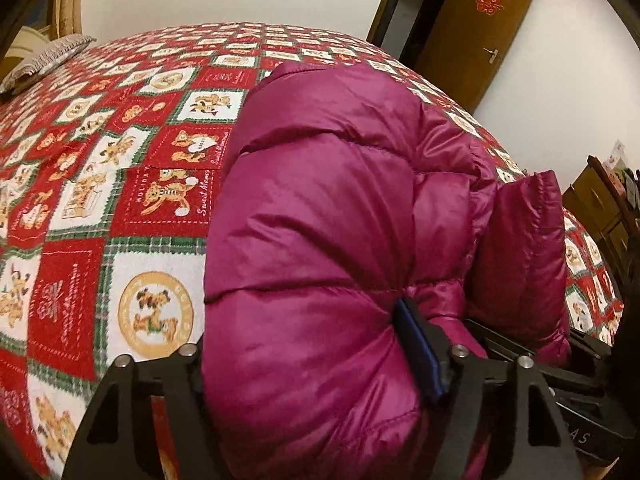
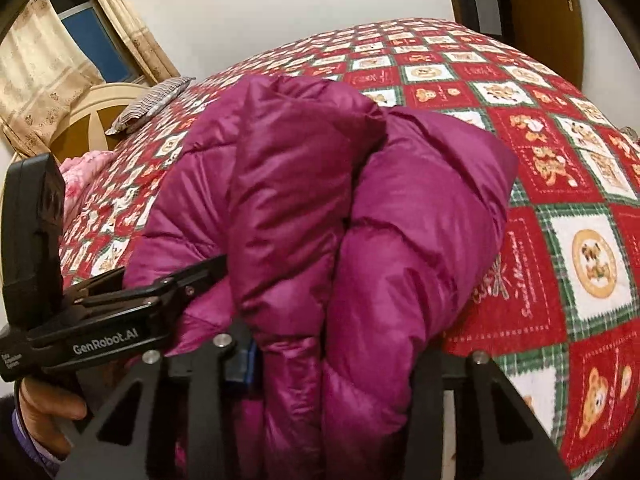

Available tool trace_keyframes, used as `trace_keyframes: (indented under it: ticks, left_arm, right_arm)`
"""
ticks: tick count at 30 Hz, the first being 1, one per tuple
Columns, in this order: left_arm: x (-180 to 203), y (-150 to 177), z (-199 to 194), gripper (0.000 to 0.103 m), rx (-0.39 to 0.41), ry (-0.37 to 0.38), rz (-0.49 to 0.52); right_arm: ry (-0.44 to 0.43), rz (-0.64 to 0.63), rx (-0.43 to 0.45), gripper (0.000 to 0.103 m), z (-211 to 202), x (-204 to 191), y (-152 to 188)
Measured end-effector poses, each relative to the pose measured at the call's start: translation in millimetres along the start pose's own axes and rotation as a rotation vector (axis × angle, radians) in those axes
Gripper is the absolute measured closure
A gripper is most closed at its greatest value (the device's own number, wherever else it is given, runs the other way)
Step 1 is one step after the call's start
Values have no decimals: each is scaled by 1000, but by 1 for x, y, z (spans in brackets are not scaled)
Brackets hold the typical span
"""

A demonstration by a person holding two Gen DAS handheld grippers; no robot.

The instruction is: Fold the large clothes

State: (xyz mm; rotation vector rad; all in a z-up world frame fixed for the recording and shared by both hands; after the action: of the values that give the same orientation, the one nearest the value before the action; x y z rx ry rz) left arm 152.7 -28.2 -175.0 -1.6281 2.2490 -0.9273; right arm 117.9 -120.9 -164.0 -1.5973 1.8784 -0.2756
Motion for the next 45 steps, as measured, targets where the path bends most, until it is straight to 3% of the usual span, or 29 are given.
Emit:
trace_keyframes:
  ticks: [10,21,29,35,45]
  left_arm:
    - [28,6,-27,41,14,26,27]
    - [99,-10,-48,41,85,84,147]
    - [160,-33,-35,41,97,148,207]
    - [195,-49,-13,41,82,191,195]
    - [240,-72,26,41,63,169,186]
  right_arm:
    - [-24,16,45,68,-41,-5,13]
    - [23,44,166,68,-104,20,14]
    - [110,59,246,68,-141,61,3]
    - [183,53,282,68,-149,88,-13]
    - [211,91,300,68,-138,130,-42]
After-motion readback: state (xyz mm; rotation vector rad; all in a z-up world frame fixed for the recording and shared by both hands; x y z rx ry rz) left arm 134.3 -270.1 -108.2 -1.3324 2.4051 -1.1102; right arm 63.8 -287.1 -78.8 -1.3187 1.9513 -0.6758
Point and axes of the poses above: each gripper's, at about its wrist camera, not at the fingertips, and z roughly the way its jaws point, x to its right, y to its underside, the point moved 5 cm from there along z, roughly the way its jaws point, and after that the axes turned 6 degrees about z, right-handed, at the moved point
